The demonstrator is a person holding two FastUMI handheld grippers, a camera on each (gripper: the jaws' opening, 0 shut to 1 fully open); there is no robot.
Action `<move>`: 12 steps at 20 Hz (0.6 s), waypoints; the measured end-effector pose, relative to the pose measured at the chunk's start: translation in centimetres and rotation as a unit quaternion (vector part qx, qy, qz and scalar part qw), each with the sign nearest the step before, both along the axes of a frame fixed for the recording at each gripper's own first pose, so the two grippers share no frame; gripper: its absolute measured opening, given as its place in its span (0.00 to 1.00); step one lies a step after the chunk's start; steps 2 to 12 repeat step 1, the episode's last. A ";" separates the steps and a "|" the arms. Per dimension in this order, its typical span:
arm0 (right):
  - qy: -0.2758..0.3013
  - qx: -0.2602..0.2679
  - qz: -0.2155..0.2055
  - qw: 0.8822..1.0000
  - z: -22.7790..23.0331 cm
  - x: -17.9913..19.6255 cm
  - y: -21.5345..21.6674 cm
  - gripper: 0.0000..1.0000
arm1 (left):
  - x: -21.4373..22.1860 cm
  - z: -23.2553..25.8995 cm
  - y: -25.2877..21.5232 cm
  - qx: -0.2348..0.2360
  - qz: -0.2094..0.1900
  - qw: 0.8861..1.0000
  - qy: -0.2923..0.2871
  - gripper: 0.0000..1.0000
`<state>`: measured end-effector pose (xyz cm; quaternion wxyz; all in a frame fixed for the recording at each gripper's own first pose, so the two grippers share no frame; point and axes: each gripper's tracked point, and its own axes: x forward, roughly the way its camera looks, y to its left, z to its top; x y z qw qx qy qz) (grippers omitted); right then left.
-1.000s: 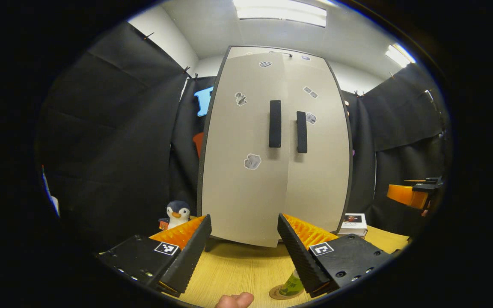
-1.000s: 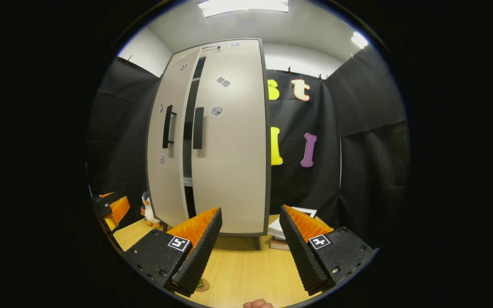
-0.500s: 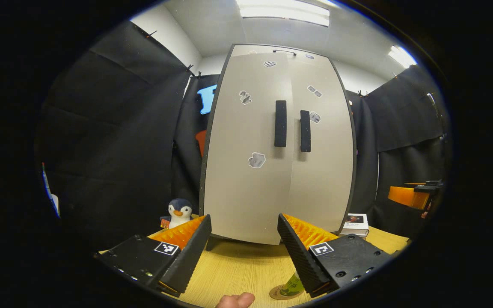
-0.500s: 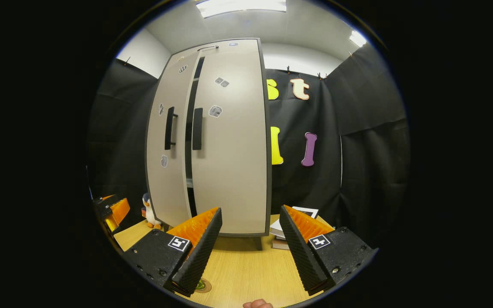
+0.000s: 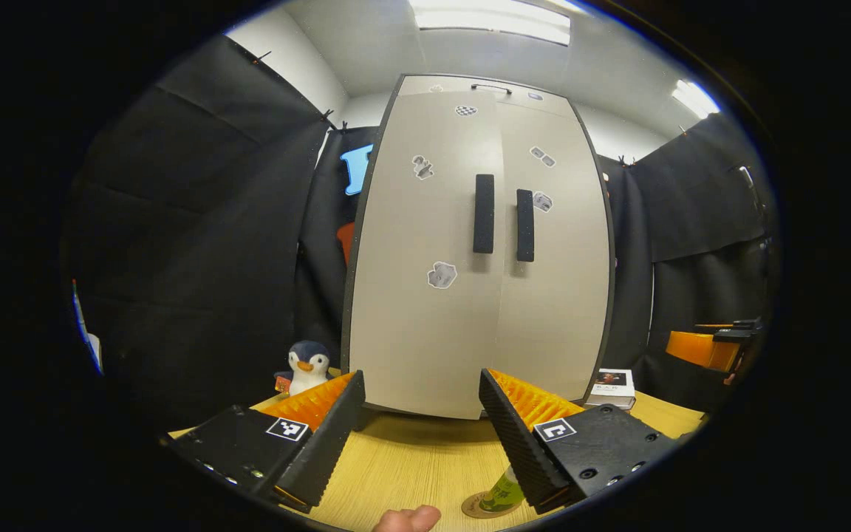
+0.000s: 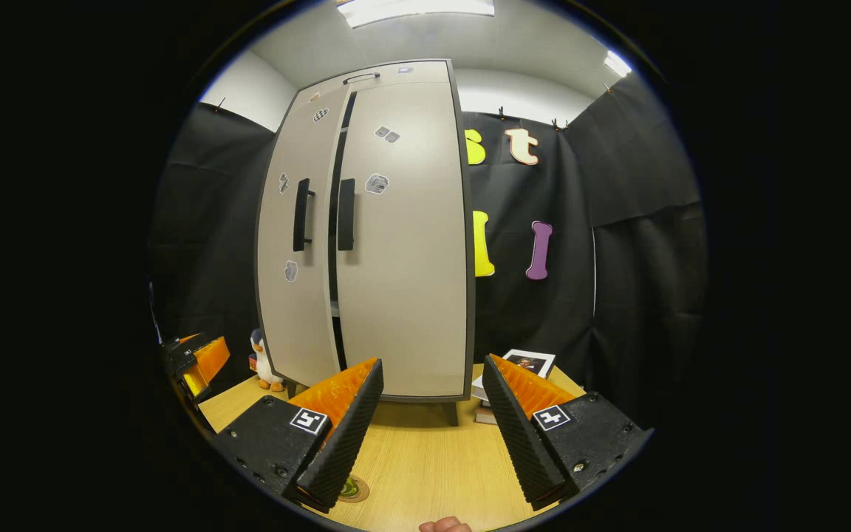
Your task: Grasp the bottle in the cabinet with the left hand and place it on the coaster, then close the right door with the right hand and the left door with the left hand.
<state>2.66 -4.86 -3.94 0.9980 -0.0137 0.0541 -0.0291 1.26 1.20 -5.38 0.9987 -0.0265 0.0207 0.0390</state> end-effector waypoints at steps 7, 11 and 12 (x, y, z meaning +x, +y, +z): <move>0.000 0.000 0.000 1.000 0.0 0.0 -0.1 0.83 | 0.0 0.0 0.0 0.000 0.001 1.000 0.000 0.95; 0.000 0.000 0.000 1.000 0.0 0.0 -0.1 0.83 | 0.0 0.0 0.0 0.000 0.001 1.000 0.000 0.95; 0.000 0.000 0.000 1.000 0.0 0.0 -0.1 0.83 | 0.0 0.0 0.0 0.000 0.001 1.000 0.000 0.95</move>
